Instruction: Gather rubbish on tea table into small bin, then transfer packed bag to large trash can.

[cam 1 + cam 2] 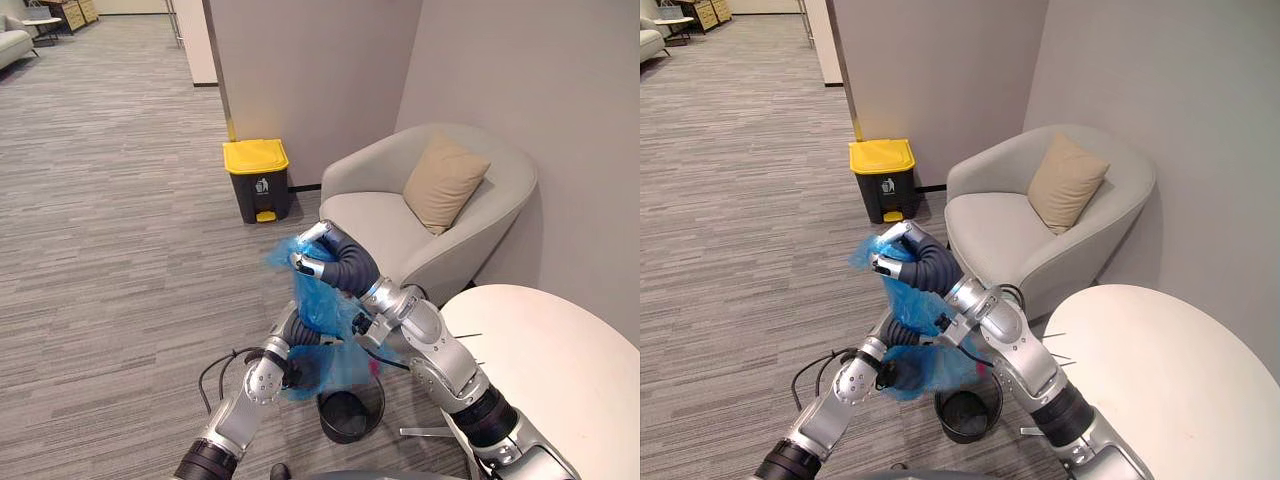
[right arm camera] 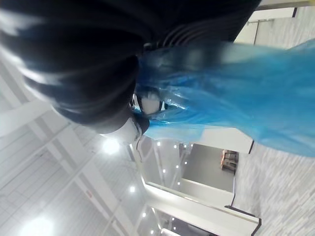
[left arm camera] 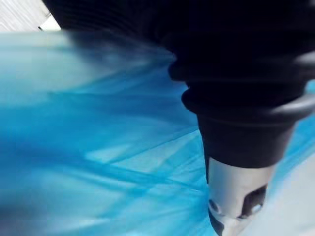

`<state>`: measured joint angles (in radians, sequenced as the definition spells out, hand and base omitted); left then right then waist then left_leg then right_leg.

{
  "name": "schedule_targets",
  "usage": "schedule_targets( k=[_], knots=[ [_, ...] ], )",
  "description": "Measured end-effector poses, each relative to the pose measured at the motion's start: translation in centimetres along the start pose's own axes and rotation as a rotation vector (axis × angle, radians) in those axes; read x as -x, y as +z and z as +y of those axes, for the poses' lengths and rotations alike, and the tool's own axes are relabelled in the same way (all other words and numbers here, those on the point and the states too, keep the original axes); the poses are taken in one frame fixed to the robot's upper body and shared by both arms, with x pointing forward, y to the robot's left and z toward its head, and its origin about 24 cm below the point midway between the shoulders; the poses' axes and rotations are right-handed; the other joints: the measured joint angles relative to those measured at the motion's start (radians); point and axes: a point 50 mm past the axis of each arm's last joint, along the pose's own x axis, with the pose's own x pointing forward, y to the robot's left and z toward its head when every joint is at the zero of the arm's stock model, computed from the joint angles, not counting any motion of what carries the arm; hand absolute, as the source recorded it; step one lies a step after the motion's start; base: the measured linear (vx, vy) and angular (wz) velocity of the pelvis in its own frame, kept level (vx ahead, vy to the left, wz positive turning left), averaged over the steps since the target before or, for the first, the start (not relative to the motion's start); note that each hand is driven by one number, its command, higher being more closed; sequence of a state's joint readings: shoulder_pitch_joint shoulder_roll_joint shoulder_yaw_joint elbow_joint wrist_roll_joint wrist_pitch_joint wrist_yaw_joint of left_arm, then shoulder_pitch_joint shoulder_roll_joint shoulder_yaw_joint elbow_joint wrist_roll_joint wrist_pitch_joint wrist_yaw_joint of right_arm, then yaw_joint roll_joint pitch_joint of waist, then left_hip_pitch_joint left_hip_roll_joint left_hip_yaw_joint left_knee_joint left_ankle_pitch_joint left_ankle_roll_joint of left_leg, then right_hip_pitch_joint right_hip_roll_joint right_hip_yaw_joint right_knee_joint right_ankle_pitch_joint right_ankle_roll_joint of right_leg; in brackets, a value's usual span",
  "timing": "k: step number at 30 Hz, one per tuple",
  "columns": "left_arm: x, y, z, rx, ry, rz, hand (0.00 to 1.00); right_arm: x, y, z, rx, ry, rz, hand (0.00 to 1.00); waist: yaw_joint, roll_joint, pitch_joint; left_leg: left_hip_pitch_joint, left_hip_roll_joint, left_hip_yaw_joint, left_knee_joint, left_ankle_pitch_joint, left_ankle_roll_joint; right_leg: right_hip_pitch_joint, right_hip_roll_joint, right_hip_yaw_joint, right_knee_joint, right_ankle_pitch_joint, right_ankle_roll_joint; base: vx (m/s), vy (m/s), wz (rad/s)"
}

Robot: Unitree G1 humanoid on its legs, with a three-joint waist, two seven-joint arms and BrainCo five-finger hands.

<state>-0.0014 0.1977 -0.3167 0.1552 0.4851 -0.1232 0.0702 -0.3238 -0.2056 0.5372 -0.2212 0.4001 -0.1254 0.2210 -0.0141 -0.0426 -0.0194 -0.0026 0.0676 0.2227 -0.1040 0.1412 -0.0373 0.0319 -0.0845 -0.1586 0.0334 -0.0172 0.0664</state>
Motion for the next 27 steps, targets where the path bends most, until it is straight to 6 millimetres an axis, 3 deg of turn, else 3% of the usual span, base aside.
schedule_targets(
  k=[10, 18, 19, 27],
  knots=[
    [-0.3, 0.3, -1.4, 0.023, -0.039, 0.003, 0.00, -0.3, -0.7, 0.8, -0.033, 0.011, 0.021, 1.00, 0.002, 0.004, -0.003, 0.000, -0.002, -0.002, 0.000, 0.000, 0.000, 0.000, -0.002, -0.002, 0.002, 0.001, -0.001, 0.00, 0.000, 0.00],
    [-1.3, 1.4, -2.6, 0.014, -0.094, -0.042, 0.00, -2.2, -0.6, 2.2, -0.042, 0.087, 0.018, 1.00, 0.002, 0.008, -0.005, -0.001, 0.005, -0.007, 0.000, 0.000, 0.000, 0.001, -0.005, -0.004, 0.002, 0.003, -0.004, 0.00, 0.000, 0.00],
    [-1.4, 1.4, -2.7, 0.012, -0.097, -0.045, 1.00, -2.4, -0.6, 2.5, -0.040, 0.100, 0.020, 1.00, 0.001, 0.008, -0.005, -0.001, 0.005, -0.008, 0.000, 0.000, 0.000, 0.001, -0.005, -0.005, 0.002, 0.003, -0.004, 0.00, 0.000, 0.00],
    [-2.1, 1.3, -2.5, 0.009, -0.069, -0.031, 1.00, -2.8, -0.8, 2.9, -0.041, 0.124, 0.030, 1.00, 0.000, 0.008, -0.006, 0.000, 0.006, -0.013, 0.003, 0.001, 0.000, 0.007, -0.004, -0.008, -0.002, 0.007, 0.002, 0.00, 0.000, 0.00]
  ],
)
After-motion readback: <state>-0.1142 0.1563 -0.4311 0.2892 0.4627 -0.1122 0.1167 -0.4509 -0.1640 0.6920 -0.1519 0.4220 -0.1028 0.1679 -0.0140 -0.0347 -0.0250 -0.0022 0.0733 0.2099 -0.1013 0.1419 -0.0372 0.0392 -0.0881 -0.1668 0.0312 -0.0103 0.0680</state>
